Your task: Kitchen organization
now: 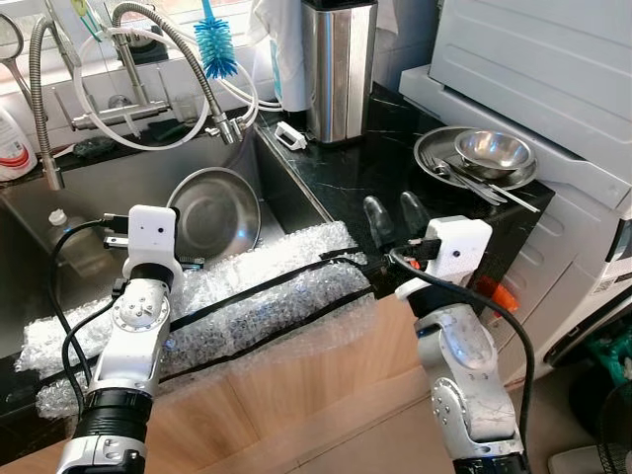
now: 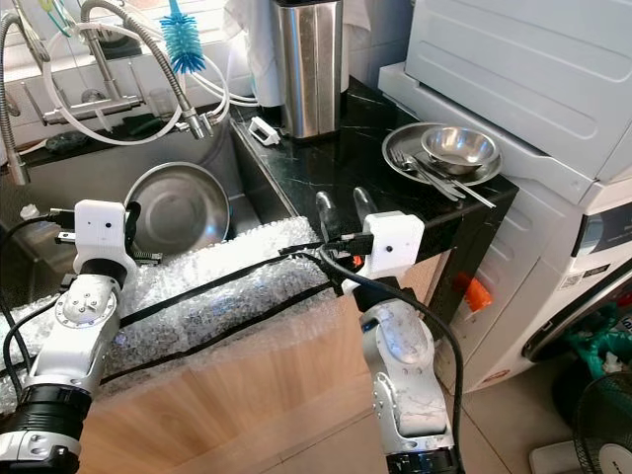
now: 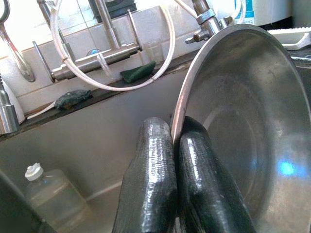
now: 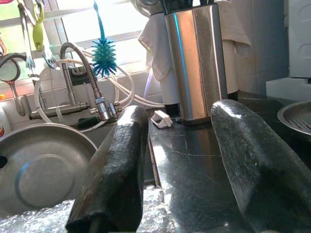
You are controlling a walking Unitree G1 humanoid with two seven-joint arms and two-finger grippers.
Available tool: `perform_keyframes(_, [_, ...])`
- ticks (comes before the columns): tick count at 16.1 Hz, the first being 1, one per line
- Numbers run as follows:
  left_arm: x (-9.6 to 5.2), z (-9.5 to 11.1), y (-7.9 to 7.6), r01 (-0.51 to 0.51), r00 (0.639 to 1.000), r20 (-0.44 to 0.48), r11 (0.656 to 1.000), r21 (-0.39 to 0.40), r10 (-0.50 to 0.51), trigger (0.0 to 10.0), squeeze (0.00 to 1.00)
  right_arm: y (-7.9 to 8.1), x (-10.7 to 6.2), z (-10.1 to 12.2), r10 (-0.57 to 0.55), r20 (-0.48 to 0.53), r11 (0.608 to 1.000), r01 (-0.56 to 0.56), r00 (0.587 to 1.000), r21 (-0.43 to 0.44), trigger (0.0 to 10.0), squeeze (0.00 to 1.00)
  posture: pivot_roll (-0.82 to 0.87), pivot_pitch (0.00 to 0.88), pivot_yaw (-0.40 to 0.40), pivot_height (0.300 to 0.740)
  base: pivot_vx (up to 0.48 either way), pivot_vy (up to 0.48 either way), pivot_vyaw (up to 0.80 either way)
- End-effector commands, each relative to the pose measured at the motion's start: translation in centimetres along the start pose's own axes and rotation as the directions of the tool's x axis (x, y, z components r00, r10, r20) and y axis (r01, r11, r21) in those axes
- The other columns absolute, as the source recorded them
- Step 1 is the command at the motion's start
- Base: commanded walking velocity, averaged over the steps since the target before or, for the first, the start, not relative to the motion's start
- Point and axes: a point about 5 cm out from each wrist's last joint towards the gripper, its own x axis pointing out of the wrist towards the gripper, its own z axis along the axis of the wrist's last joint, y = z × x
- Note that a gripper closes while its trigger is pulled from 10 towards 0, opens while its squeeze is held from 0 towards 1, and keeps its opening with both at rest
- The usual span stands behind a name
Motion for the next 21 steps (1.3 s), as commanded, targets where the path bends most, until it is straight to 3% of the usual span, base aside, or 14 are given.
perform_keyframes(1, [0.2, 0.1, -0.6, 0.037, 0.999, 0.002, 0.999, 0.034, -0.037, 10.0, 0.00, 0.5, 0.1, 0.5, 0.012, 0.016, 1.000, -0.012, 1.000, 0.004, 10.0, 0.00, -0.08, 0.000, 0.067, 0.740, 0.000, 0.000, 0.00])
perform_keyframes(9, [0.2, -0.3, -1.6, 0.090, 0.995, -0.036, 0.995, 0.041, -0.088, 10.0, 0.00, 0.5, 0.3, 0.4, 0.016, 0.007, 1.000, -0.016, 1.000, 0.004, 10.0, 0.00, -0.08, 0.000, 0.068, 0.740, 0.000, 0.000, 0.00])
perform_keyframes(19, [-0.1, -0.3, -1.1, 0.115, 0.993, -0.042, 0.993, 0.040, -0.113, 10.0, 0.00, 0.9, 0.3, 0.5, 0.014, 0.006, 1.000, -0.015, 1.000, 0.011, 10.0, 0.00, -0.08, 0.010, 0.092, 0.740, 0.000, 0.000, 0.00])
perform_keyframes(20, [-0.1, -0.3, -1.1, 0.123, 0.992, -0.043, 0.992, 0.040, -0.122, 10.0, 0.83, 0.9, 0.3, 0.4, 0.012, 0.004, 1.000, -0.012, 1.000, 0.010, 10.0, 0.00, -0.08, 0.013, 0.095, 0.740, 0.000, 0.000, 0.00])
perform_keyframes(21, [-0.1, -0.3, -1.2, 0.128, 0.991, -0.041, 0.991, 0.038, -0.126, 10.0, 1.00, 0.9, 0.3, 0.4, 0.011, 0.003, 1.000, -0.011, 1.000, 0.009, 10.0, 0.00, -0.08, 0.014, 0.096, 0.740, 0.000, 0.000, 0.00])
